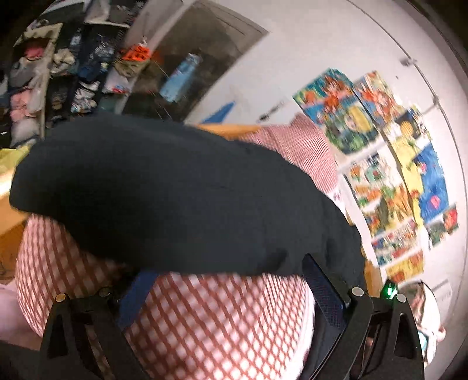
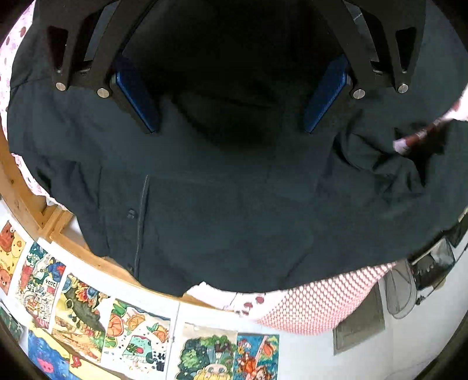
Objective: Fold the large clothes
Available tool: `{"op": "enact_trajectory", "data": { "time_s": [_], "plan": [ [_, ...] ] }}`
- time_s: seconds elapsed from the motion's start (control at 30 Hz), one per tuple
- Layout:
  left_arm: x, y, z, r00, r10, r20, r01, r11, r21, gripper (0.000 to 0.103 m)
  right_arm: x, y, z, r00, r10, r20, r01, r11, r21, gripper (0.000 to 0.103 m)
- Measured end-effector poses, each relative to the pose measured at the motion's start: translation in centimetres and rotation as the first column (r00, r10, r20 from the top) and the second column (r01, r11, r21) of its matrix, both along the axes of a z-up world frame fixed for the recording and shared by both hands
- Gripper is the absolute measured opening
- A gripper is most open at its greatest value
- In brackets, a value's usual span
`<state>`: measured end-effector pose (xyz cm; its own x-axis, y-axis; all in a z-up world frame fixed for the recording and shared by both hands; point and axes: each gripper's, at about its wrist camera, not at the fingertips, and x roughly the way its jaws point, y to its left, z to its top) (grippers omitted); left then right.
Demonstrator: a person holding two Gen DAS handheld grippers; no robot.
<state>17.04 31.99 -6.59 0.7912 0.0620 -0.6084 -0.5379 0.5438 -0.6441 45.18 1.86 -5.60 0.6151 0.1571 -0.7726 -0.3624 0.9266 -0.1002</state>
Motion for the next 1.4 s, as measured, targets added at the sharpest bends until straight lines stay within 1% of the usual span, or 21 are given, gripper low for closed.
{"op": "enact_trajectory", "data": {
  "time_s": [0.1,0.17,0.23,0.27,0.33,0.37,0.4,0.47,0.6,0.67,0.73,0.87,0.97,1.03,1.07,1.1,1.13,1.17,1.23,1.3,1.4],
  "plan": [
    [1.3,0.4,0.0,1.000,0.018,-0.009,-0.018,0.999,0.030,0.096,0.2,0.1,-0.6,1.000,-0.010,-0.028,0.010,1.000,0.016,0.098],
    [2.1,0.2,0.4,0.999,0.001,-0.038,0.003,0.996,0.085,0.081,0.5,0.1,-0.8,0.999,-0.006,-0.043,0.007,1.000,0.021,0.099],
    [2.1,0.4,1.1,0.998,-0.016,-0.059,0.024,0.989,0.143,0.061,0.8,-0.2,-0.8,0.999,-0.002,-0.053,0.003,0.999,0.035,0.099],
    [2.3,0.4,2.0,0.998,-0.021,-0.065,0.032,0.983,0.181,0.054,0.7,-0.3,-0.6,0.998,0.002,-0.058,0.000,0.999,0.040,0.099],
    [2.9,0.6,3.4,0.997,-0.025,-0.080,0.044,0.968,0.248,0.029,0.7,-0.4,-0.3,0.999,0.003,-0.046,-0.002,1.000,0.018,0.099],
    [3.2,0.7,4.2,0.996,-0.034,-0.078,0.055,0.959,0.278,0.024,0.5,-0.5,0.1,0.999,0.002,-0.035,-0.002,1.000,0.000,0.099],
    [3.6,0.8,5.1,0.996,-0.050,-0.079,0.072,0.949,0.307,0.015,0.5,-0.7,0.4,1.000,0.006,-0.030,-0.006,1.000,-0.007,0.099],
    [4.6,0.5,6.9,0.993,-0.088,-0.076,0.109,0.927,0.359,0.011,0.0,-1.5,1.5,0.999,0.014,-0.033,-0.014,1.000,0.008,0.099],
    [6.8,-0.8,11.9,0.986,-0.164,-0.024,0.155,0.861,0.485,0.009,-0.9,-4.2,3.8,0.999,-0.009,-0.038,0.011,0.998,0.062,0.099],
    [8.3,-2.3,14.5,0.976,-0.217,0.000,0.182,0.818,0.545,0.009,-1.5,-6.1,4.8,0.999,-0.023,-0.034,0.027,0.994,0.105,0.099],
    [10.3,-4.6,17.2,0.955,-0.294,0.019,0.224,0.766,0.603,0.009,-1.1,-7.9,5.2,0.999,-0.047,-0.008,0.048,0.993,0.113,0.099],
    [13.6,-10.3,20.9,0.892,-0.451,0.039,0.301,0.655,0.693,0.009,-0.3,-11.5,5.0,0.994,-0.112,0.007,0.111,0.989,0.098,0.099],
    [15.8,-16.1,22.3,0.823,-0.567,0.032,0.356,0.558,0.750,0.009,-0.1,-14.2,5.3,0.988,-0.154,0.027,0.150,0.982,0.115,0.099],
    [17.4,-20.6,22.4,0.753,-0.658,0.012,0.411,0.484,0.773,0.009,-0.2,-16.4,5.5,0.980,-0.196,0.037,0.190,0.974,0.126,0.099],
    [17.9,-22.3,22.3,0.725,-0.689,0.001,0.435,0.459,0.775,0.009,-0.5,-17.7,5.5,0.975,-0.220,0.038,0.212,0.966,0.146,0.099],
    [18.7,-24.6,21.8,0.686,-0.727,-0.019,0.468,0.422,0.776,0.009,-0.5,-18.5,5.5,0.973,-0.227,0.035,0.218,0.962,0.164,0.099],
    [19.0,-26.0,21.3,0.663,-0.748,-0.029,0.487,0.402,0.775,0.009,-0.7,-19.7,5.5,0.969,-0.243,0.035,0.233,0.956,0.181,0.099],
    [19.8,-28.2,20.6,0.625,-0.778,-0.056,0.522,0.364,0.772,0.009,-0.9,-20.6,5.5,0.964,-0.262,0.039,0.251,0.950,0.184,0.099],
    [20.8,-31.4,18.7,0.571,-0.815,-0.101,0.575,0.309,0.757,0.008,-1.0,-22.0,5.1,0.959,-0.282,0.037,0.272,0.946,0.176,0.099],
    [21.7,-33.8,16.6,0.534,-0.834,-0.141,0.621,0.274,0.734,0.008,-1.2,-23.3,4.7,0.954,-0.298,0.040,0.287,0.942,0.175,0.099],
    [23.2,-36.3,12.8,0.497,-0.845,-0.196,0.688,0.247,0.682,0.008,-1.3,-25.2,4.1,0.954,-0.300,0.021,0.291,0.938,0.189,0.099]
  ]
}}
